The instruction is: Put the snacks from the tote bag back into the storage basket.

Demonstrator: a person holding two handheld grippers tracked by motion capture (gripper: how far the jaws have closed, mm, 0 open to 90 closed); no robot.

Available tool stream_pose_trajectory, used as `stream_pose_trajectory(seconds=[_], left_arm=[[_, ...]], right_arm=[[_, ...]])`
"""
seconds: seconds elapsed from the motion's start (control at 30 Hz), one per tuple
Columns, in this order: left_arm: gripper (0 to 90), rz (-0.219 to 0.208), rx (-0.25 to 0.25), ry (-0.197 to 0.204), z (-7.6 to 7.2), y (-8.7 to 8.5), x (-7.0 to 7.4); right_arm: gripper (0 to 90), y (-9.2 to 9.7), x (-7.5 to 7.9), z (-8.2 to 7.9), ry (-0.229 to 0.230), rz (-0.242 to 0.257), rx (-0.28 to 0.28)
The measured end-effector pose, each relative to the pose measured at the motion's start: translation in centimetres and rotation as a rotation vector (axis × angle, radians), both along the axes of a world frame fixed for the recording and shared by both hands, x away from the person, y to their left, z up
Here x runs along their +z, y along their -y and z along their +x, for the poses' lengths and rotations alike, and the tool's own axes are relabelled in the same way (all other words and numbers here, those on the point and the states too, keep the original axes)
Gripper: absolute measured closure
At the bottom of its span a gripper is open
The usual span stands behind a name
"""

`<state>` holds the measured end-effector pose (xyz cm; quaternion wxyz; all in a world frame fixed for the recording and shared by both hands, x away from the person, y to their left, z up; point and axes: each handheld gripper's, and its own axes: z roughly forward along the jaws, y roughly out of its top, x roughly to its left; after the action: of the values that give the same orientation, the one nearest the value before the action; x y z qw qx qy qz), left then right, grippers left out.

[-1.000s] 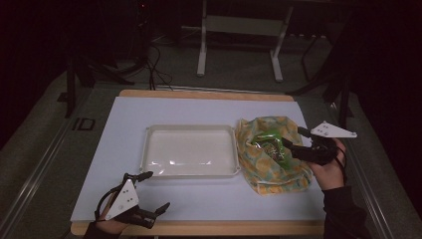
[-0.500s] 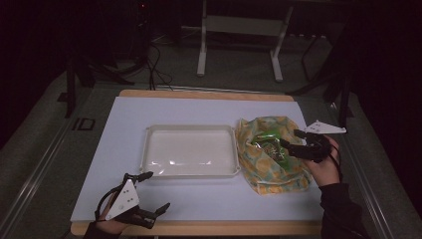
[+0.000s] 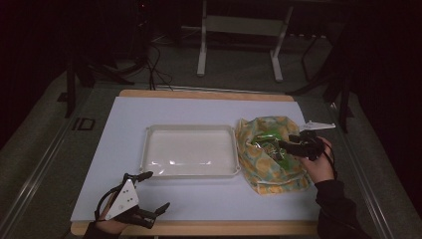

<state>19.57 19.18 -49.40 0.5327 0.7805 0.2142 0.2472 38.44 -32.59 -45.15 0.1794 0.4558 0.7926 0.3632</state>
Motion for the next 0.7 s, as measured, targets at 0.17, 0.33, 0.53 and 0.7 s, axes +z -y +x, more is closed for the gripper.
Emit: stream_pose_trajectory(seconds=[0.17,0.33,0.53,0.7], left_arm=[[0.5,0.002,-0.002,0.000,0.0,0.0,0.0],[0.5,0.003,-0.002,-0.001,0.0,0.0,0.0],[0.5,0.004,-0.003,-0.001,0.0,0.1,0.0],[0.5,0.004,-0.003,-0.002,0.0,0.0,0.0]], right_arm=[[48.0,0.3,-0.9,0.7,-0.052,-0.003,-0.007],[51.8,0.7,-1.6,1.3,-0.093,0.005,-0.008],[55.1,0.8,-2.4,1.7,-0.136,0.006,-0.022],[57.4,0.9,-2.6,2.1,-0.161,-0.008,-0.041]])
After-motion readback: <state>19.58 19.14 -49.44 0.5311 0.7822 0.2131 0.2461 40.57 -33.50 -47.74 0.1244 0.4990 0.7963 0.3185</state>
